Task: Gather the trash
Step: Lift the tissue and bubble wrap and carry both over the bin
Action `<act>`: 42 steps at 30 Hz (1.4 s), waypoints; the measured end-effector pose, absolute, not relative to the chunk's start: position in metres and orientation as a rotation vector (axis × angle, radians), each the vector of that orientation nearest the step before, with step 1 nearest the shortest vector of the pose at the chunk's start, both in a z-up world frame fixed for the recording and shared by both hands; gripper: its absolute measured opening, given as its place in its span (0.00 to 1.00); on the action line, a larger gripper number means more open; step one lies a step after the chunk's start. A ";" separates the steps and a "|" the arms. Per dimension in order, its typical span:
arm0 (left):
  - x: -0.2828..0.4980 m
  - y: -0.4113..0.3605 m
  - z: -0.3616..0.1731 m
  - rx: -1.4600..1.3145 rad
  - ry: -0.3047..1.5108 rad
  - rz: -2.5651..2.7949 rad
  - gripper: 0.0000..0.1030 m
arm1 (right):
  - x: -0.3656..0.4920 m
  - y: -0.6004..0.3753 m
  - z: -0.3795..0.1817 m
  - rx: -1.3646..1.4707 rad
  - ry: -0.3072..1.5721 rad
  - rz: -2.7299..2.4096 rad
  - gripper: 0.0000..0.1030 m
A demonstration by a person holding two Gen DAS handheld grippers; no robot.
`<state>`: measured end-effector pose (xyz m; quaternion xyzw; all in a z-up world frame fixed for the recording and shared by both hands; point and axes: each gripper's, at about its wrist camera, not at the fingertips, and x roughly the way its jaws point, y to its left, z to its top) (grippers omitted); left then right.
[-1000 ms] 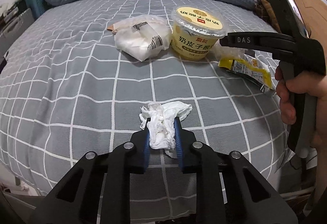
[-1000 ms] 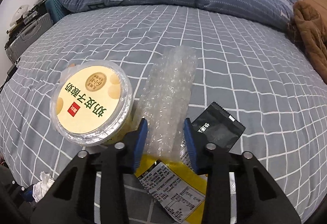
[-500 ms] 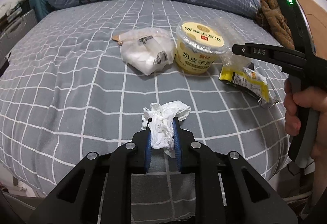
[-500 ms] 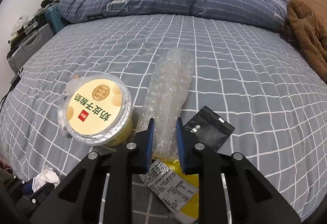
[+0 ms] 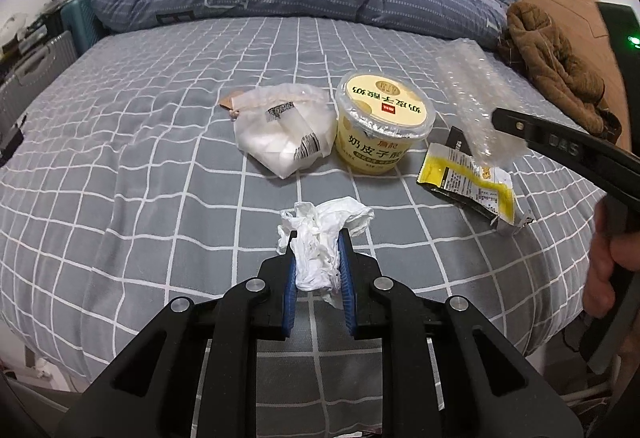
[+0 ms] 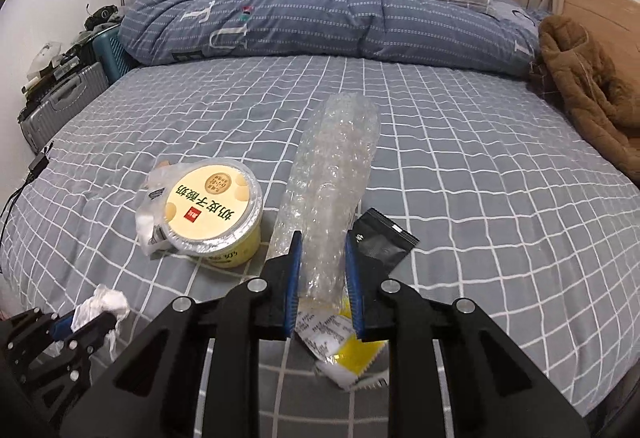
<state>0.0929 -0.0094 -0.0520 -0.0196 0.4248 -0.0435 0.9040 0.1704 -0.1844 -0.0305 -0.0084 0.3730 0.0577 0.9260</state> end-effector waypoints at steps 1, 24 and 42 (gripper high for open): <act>0.093 -0.009 -0.052 -0.039 0.876 -0.090 0.17 | 0.167 -0.186 -0.028 -0.019 0.760 0.117 0.19; 0.052 -0.021 -0.027 -0.041 0.833 -0.136 0.17 | 0.083 -0.193 -0.008 -0.062 0.731 0.097 0.19; -0.003 -0.031 -0.033 -0.052 0.848 -0.167 0.17 | 0.026 -0.183 -0.006 -0.063 0.723 0.106 0.19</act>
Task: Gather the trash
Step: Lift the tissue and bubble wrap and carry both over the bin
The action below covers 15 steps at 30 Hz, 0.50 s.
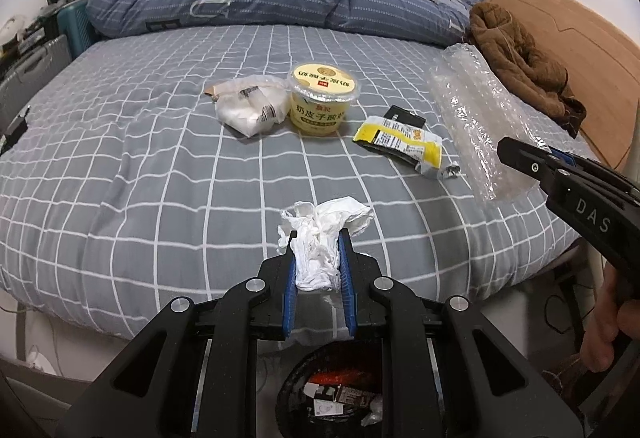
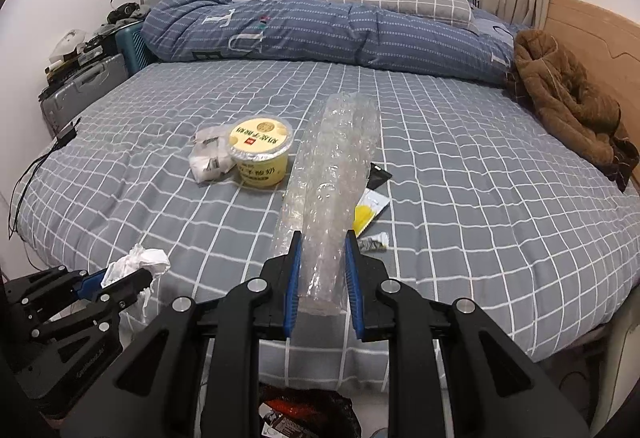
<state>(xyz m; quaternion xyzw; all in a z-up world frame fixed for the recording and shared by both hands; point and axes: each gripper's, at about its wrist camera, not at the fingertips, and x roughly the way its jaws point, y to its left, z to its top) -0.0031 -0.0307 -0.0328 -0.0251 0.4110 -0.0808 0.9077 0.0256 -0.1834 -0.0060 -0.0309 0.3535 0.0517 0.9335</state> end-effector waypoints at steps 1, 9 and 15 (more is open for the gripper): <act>-0.005 -0.031 -0.033 -0.053 0.849 -0.166 0.17 | 0.024 -0.184 -0.006 -0.063 0.723 0.106 0.19; -0.023 -0.025 -0.038 -0.065 0.862 -0.156 0.17 | 0.004 -0.184 -0.011 -0.050 0.739 0.117 0.19; -0.039 -0.025 -0.035 -0.066 0.859 -0.156 0.17 | -0.015 -0.184 -0.012 -0.049 0.743 0.122 0.19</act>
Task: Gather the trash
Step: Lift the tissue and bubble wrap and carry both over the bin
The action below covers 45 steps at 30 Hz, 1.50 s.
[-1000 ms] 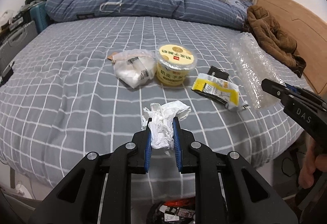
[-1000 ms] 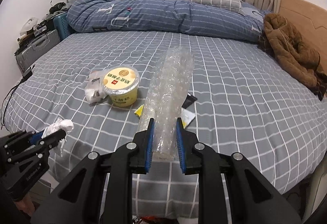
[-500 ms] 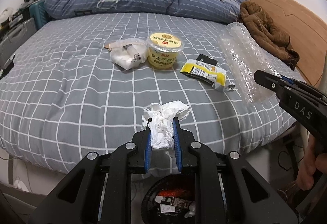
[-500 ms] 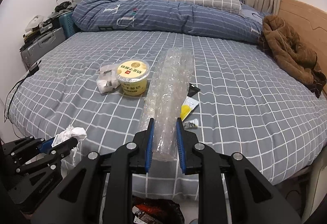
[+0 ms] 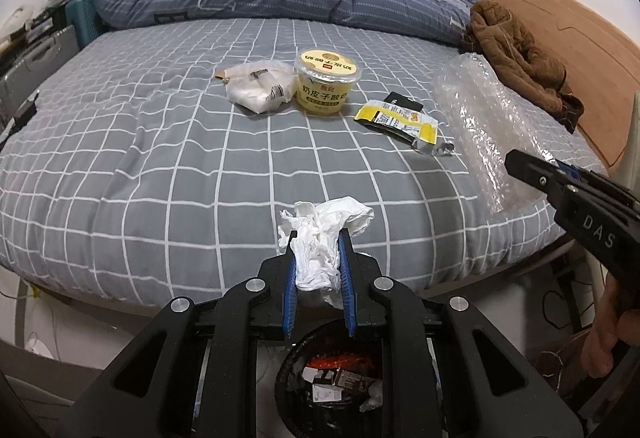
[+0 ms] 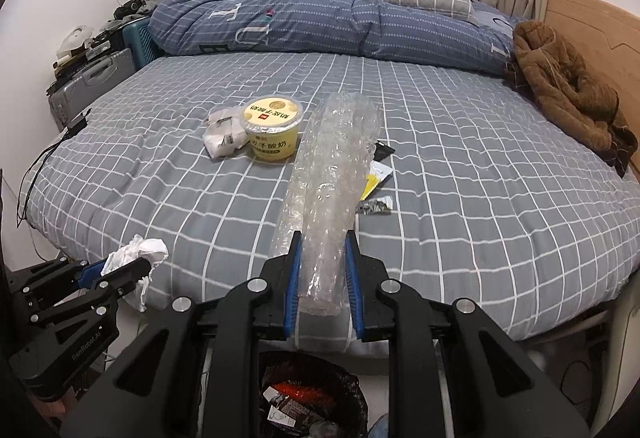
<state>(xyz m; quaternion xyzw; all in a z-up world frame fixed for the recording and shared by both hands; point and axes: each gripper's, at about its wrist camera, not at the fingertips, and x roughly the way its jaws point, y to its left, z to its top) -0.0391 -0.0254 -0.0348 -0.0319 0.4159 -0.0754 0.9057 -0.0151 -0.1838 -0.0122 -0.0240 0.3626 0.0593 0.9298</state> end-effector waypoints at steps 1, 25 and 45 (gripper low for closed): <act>-0.041 -0.025 -0.034 -0.065 0.859 -0.154 0.17 | -0.018 -0.184 -0.012 -0.048 0.743 0.122 0.19; -0.093 -0.021 -0.051 -0.074 0.909 -0.137 0.17 | -0.091 -0.171 -0.046 -0.070 0.827 0.164 0.19; -0.131 -0.023 -0.085 -0.111 1.021 -0.146 0.17 | -0.135 -0.164 -0.081 -0.028 0.950 0.215 0.19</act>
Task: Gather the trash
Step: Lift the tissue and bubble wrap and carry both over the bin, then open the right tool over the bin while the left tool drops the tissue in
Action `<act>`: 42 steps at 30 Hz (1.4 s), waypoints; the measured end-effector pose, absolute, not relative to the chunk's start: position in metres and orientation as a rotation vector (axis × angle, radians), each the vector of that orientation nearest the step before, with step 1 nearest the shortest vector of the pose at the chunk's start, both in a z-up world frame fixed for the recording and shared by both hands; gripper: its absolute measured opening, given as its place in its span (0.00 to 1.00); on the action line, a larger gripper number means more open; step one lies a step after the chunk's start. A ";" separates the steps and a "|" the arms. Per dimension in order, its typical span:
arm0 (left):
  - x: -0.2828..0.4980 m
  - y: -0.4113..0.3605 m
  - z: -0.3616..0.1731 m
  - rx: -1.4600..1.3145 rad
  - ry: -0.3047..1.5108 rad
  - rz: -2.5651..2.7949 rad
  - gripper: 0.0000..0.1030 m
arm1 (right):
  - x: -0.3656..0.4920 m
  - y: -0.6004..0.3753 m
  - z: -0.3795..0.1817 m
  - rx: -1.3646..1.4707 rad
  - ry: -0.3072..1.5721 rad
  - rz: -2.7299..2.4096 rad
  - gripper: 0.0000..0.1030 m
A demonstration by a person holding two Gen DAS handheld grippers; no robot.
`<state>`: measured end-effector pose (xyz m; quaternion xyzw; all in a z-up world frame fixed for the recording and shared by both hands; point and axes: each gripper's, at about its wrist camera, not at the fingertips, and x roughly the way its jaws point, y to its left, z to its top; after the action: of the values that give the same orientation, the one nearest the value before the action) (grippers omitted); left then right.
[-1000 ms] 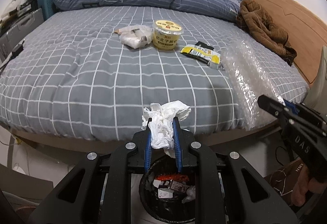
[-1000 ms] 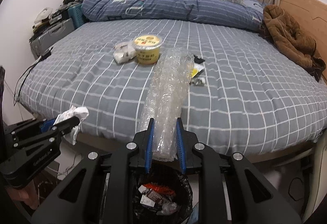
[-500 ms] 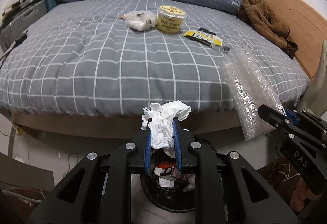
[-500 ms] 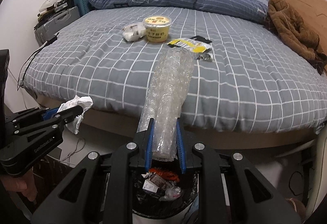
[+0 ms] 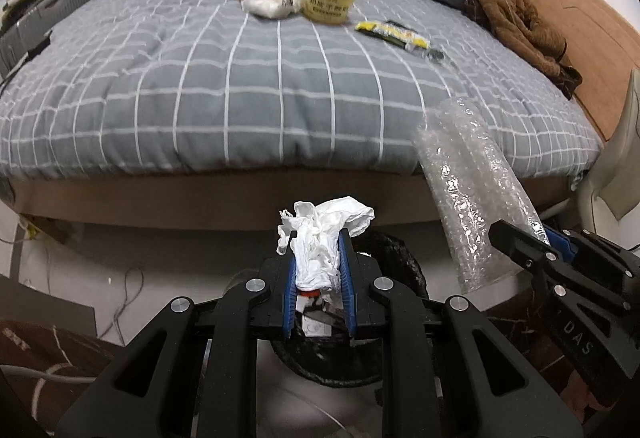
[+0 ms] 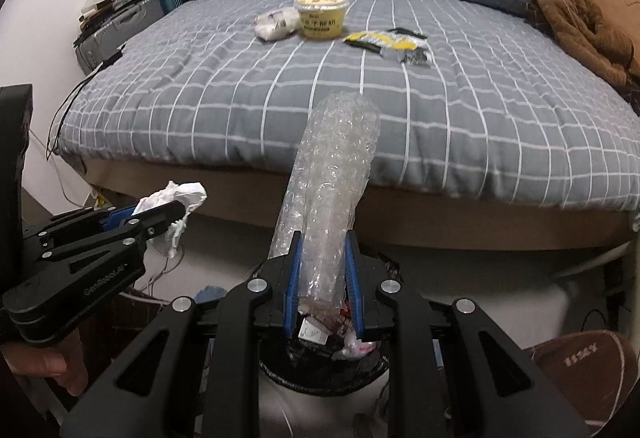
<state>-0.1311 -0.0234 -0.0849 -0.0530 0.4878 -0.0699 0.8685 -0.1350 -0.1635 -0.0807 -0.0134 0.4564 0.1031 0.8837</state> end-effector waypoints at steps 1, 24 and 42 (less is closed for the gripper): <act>-0.133 -0.024 -0.088 -0.111 1.029 -0.145 0.17 | -0.136 -0.163 -0.082 -0.028 0.956 0.218 0.19; -0.111 -0.023 -0.152 -0.122 1.169 -0.143 0.17 | -0.119 -0.149 -0.163 -0.041 1.206 0.268 0.19; -0.113 -0.025 -0.154 -0.101 1.180 -0.131 0.17 | -0.108 -0.171 -0.156 -0.040 1.121 0.154 0.73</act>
<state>-0.1129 -0.0251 -0.1541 -0.0478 0.5557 -0.0616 0.8277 -0.1084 -0.1712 -0.1559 -0.0190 0.5312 0.0731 0.8439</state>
